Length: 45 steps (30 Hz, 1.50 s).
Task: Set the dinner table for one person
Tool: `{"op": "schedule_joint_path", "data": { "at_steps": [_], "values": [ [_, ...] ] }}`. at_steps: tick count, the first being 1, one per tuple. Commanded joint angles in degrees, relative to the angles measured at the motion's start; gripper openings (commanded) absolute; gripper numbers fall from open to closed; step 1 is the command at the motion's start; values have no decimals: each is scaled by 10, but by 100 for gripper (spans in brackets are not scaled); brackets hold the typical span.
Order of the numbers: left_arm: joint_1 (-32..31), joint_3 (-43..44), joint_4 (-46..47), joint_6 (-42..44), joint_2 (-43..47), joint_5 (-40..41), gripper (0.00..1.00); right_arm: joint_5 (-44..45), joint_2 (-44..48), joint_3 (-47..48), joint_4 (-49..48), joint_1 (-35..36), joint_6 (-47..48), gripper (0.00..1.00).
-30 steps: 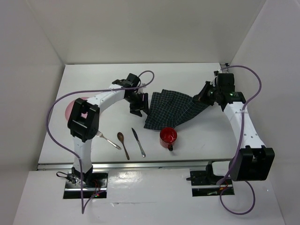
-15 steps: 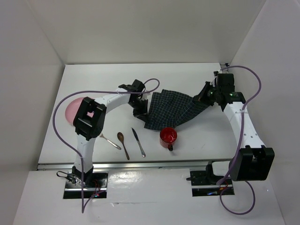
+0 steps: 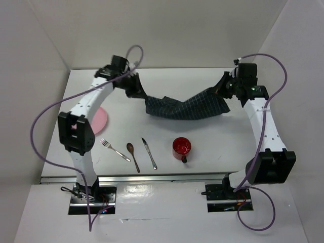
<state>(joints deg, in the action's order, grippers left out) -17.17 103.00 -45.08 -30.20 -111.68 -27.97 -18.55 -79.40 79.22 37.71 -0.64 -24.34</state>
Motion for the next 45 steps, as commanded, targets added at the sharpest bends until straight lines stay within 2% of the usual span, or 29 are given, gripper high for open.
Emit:
{"op": "schedule_joint_path", "data": {
  "at_steps": [1, 5, 12, 16, 20, 24, 28, 30, 31, 34, 35, 36, 37, 38, 39, 41, 42, 43, 44, 45],
  "values": [
    [40, 72, -14, 0, 107, -49, 0, -29, -15, 96, 8, -3, 4, 0],
    [78, 93, -20, -18, 190, -55, 0, -65, 9, 124, 8, -3, -1, 0],
    [133, 69, -56, -29, 354, -36, 0, -114, 91, 129, 48, -3, 11, 0],
    [153, 102, -98, -17, 390, -24, 0, -120, 114, 143, 66, -3, 17, 0],
    [153, 94, -99, -17, 395, -13, 0, -112, 101, 156, 73, -3, 17, 0],
    [153, 53, -67, -17, 353, -6, 0, -105, 61, 136, 48, -3, 11, 0],
    [153, 10, 8, -35, 283, -6, 0, -105, -37, 125, -34, -3, 1, 0],
    [153, 10, 36, -48, 237, -6, 0, -114, -86, 125, -64, -3, -7, 0],
    [153, 16, 61, -55, 180, 8, 0, -120, -140, 132, -105, -3, -13, 0],
    [148, 92, 76, -64, 69, 35, 0, -134, -237, 176, -154, -3, -26, 0],
    [148, 163, 69, -71, -20, 54, 3, -134, -314, 232, -161, -3, -38, 13],
    [148, 211, 55, -77, -69, 49, 28, -151, -354, 265, -161, -3, -38, 60],
    [148, 258, 40, -77, -118, 49, 28, -151, -393, 301, -149, -3, -43, 80],
    [154, 309, 17, -89, -165, 21, 42, -151, -460, 340, -105, -3, -49, 90],
    [154, 390, -16, -89, -233, 8, 47, -151, -485, 398, -88, -3, -49, 97],
    [154, 407, -17, -77, -247, 18, 58, -136, -496, 411, -77, 2, -42, 100],
    [154, 343, 20, -69, -210, 25, 76, -128, -482, 374, -89, 2, -35, 100],
    [154, 292, 50, -64, -181, 31, 79, -120, -467, 346, -103, 8, -35, 100],
    [154, 241, 79, -64, -151, 38, 88, -102, -450, 316, -117, 8, -28, 100],
    [154, 165, 102, -57, -126, 47, 88, -96, -419, 262, -140, 8, -28, 100]
  ]
}}
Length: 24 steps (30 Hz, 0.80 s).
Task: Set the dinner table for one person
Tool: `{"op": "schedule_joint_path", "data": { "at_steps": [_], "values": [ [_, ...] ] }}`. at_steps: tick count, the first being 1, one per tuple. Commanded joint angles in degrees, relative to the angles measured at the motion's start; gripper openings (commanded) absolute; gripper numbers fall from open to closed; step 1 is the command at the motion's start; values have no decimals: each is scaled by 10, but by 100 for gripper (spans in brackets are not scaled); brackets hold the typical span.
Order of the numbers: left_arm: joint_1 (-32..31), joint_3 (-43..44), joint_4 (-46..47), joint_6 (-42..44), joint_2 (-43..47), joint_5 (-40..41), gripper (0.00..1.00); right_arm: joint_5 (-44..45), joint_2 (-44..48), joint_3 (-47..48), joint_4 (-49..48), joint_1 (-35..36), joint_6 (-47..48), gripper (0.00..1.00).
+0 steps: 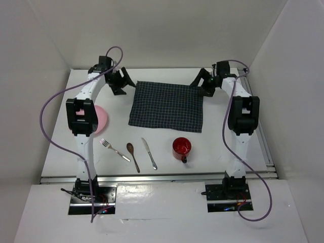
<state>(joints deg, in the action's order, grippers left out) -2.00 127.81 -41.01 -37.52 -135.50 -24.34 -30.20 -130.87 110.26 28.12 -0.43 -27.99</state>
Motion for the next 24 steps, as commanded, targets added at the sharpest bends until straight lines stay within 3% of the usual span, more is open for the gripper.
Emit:
{"op": "schedule_joint_path", "data": {
  "at_steps": [1, 3, 4, 5, 6, 9, 11, 19, 20, 24],
  "values": [
    [2, -105, 72, 17, 131, 16, 88, 27, 107, -71, -49, 6, 14, 96],
    [-12, -127, 61, 40, 149, 26, 81, 42, 127, -107, -49, 6, 21, 86],
    [-18, -134, 54, 47, 149, 26, 69, 50, 133, -141, -49, 6, 27, 81],
    [-26, -134, 54, 53, 149, 32, 65, 63, 138, -159, -49, 6, 27, 76],
    [-40, -141, 54, 58, 141, 39, 58, 69, 148, -177, -49, 6, 27, 59],
    [-63, -124, 49, 66, 105, 39, 32, 101, 162, -235, -56, 6, 27, 37],
    [-71, -106, 49, 66, 69, 51, 23, 117, 167, -256, -56, 6, 27, 23],
    [-85, -86, 56, 34, 2, 85, 22, 105, 119, -250, -50, 6, 27, 15],
    [-85, -97, 62, 29, -5, 85, 14, 105, 113, -250, -50, 11, 27, 15],
    [-85, -136, 62, 14, -13, 68, 5, 96, 98, -256, -50, 17, 27, 12]
  ]
}}
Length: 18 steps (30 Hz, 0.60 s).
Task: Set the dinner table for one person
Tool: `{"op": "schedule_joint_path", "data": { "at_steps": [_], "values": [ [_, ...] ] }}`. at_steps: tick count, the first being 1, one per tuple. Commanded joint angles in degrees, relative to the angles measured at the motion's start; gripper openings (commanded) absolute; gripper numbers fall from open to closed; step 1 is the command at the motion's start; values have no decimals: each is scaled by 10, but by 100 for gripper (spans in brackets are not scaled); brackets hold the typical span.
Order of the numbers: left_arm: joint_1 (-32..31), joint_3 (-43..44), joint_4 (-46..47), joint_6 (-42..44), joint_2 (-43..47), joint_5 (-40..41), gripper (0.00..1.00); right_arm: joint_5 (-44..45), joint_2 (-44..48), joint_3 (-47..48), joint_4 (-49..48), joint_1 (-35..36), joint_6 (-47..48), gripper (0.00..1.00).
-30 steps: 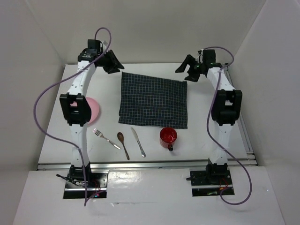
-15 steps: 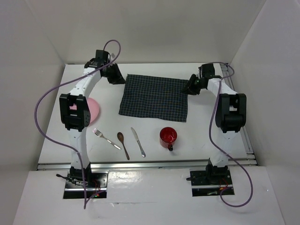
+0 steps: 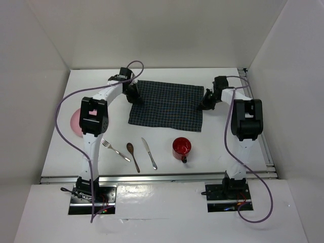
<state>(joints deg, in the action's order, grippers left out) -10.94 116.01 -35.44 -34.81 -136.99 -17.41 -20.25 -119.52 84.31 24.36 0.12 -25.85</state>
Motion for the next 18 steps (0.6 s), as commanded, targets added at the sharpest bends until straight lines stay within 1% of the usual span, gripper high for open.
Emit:
{"op": "schedule_joint_path", "data": {
  "at_steps": [1, 3, 4, 5, 6, 8, 11, 14, 18],
  "values": [
    [4, -32, 13, -19, 12, -2, 3, -3, -15, -5, -12, 11, 5, 12],
    [4, -75, 13, -19, 29, 4, 0, -3, -15, -20, -12, 16, 5, 10],
    [9, -95, 13, -25, 54, 9, 0, -3, -15, -27, -12, 16, 5, 10],
    [9, -137, 13, -25, 70, 14, 0, -3, -9, -41, -12, 23, 11, 10],
    [9, -162, 22, -25, 87, 23, 0, -3, -9, -49, -12, 23, 11, 10],
    [14, -225, 27, -19, 136, 53, 0, -3, 11, -64, -12, 31, 11, 8],
    [20, -285, 27, -7, 177, 66, 0, -3, 37, -102, -19, 43, 4, 8],
    [26, -311, 27, 0, 182, 81, 0, -3, 63, -145, -31, 54, -2, 8],
    [43, -300, 9, 0, 168, 86, 0, -3, 77, -174, -36, 75, -7, 8]
  ]
}}
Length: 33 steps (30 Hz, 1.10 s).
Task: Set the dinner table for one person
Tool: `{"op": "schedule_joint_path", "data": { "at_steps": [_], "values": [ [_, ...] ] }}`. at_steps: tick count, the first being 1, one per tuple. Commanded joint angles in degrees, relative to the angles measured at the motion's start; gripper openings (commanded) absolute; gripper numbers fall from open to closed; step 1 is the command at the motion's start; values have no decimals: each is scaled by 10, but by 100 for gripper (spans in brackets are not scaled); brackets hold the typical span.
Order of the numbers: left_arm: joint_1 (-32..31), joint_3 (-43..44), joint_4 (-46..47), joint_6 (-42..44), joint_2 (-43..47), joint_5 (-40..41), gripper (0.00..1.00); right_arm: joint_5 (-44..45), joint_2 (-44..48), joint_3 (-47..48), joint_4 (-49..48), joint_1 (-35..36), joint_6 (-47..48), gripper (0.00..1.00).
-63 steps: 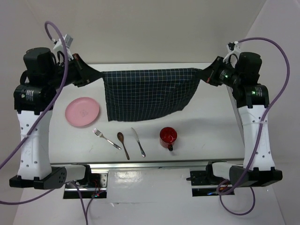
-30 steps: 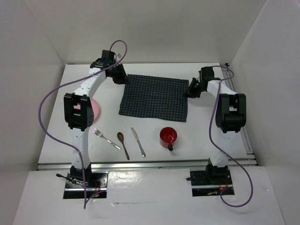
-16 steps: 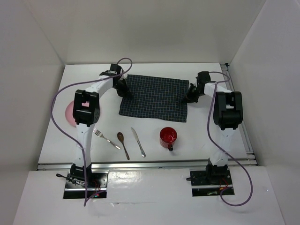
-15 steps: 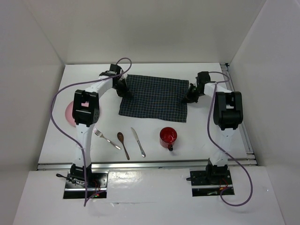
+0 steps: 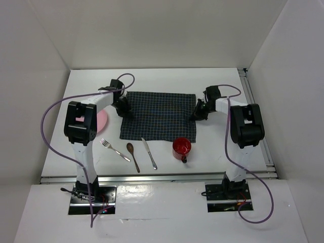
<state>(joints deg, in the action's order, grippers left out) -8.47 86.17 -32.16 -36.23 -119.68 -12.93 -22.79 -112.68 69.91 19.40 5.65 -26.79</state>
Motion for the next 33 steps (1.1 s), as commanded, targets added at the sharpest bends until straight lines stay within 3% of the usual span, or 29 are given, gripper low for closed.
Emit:
{"op": "schedule_joint_path", "data": {
  "at_steps": [1, 7, 9, 13, 16, 18, 21, 26, 33],
  "values": [
    [19, -1, -24, 14, -6, 36, 0, 30, 9, -35, 20, 30, 2, 8],
    [24, 4, -44, 27, 42, 41, 0, 81, 53, -4, 47, 49, -8, 8],
    [17, 18, -64, 33, 80, 58, 1, 89, 63, 26, 68, 49, -1, 13],
    [17, 78, -64, 44, 104, 75, 3, 103, 65, 110, 80, 59, 6, 32],
    [17, 151, -70, 44, 49, 75, 0, 114, 31, 160, 80, 60, 6, 35],
    [17, 216, -70, 50, 10, 56, 0, 114, -12, 205, 80, 60, 6, 16],
    [17, 283, -59, 63, -72, 22, 0, 114, -71, 273, 98, 60, 6, 2],
    [17, 400, -53, 68, -165, -3, 0, 102, -177, 379, 107, 54, -5, 0],
    [35, 404, -41, 61, -205, 22, 0, 107, -213, 385, 90, 54, -11, 0]
  ]
}}
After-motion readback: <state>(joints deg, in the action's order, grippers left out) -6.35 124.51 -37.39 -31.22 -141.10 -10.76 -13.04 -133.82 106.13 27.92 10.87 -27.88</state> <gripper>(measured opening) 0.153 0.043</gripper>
